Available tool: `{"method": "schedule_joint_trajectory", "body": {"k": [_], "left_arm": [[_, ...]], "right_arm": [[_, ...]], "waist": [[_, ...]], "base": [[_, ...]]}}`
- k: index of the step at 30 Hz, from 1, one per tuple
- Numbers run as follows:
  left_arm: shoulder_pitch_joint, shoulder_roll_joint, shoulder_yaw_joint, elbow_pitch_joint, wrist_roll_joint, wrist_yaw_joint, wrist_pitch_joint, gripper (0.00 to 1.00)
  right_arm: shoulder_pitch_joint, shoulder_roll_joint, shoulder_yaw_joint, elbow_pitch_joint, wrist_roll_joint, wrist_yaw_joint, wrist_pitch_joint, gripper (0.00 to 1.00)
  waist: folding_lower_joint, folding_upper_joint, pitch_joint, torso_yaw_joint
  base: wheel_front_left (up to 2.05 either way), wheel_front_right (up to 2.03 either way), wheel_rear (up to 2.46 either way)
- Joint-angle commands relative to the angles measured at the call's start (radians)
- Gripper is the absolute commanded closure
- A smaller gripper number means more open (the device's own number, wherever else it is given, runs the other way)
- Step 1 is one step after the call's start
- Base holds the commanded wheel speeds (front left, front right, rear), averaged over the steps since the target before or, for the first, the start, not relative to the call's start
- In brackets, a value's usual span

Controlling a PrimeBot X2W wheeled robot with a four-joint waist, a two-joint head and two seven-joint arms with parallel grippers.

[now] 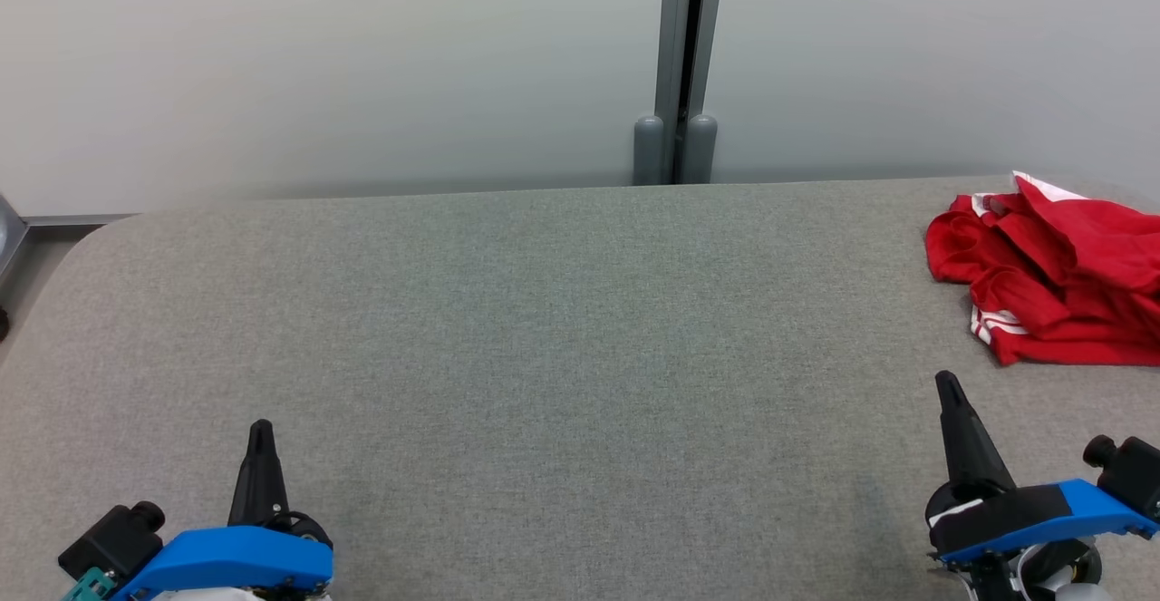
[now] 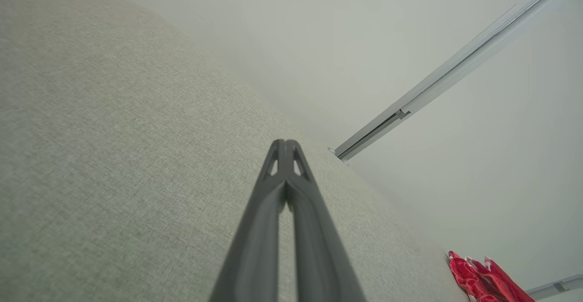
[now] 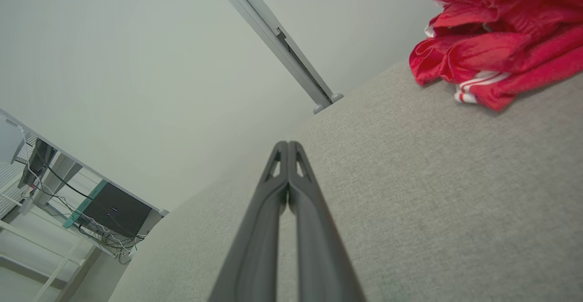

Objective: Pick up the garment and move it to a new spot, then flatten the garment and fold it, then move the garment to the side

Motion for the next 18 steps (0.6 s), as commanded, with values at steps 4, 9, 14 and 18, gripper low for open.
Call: {"method": "schedule_joint_trajectory", "body": {"k": [4,9,14,18], "left_arm": [[-0.035,0.001,0.011,-0.017,-0.064,-0.011,0.016,1.00],[-0.038,0.001,0.017,-0.019,-0.127,-0.015,0.033,1.00],[-0.043,0.001,0.023,-0.021,-0.188,-0.019,0.049,1.00],[-0.047,0.001,0.028,-0.021,-0.234,-0.021,0.061,1.00]], "right_arm": [[-0.021,-0.003,-0.006,-0.007,0.068,0.000,0.010,1.00],[-0.023,-0.003,-0.010,-0.003,0.135,0.000,0.023,1.00],[-0.025,-0.003,-0.013,0.000,0.199,0.000,0.034,1.00],[-0.027,-0.003,-0.016,0.002,0.247,0.000,0.043,1.00]], "waist": [[0.0000,0.0000,0.000,0.000],[0.0000,0.0000,-0.001,-0.001],[0.0000,0.0000,-0.001,-0.002],[0.0000,0.0000,-0.001,-0.002]], "base": [[0.00,0.00,0.00],[0.00,0.00,0.00],[0.00,0.00,0.00],[0.00,0.00,0.00]]}}
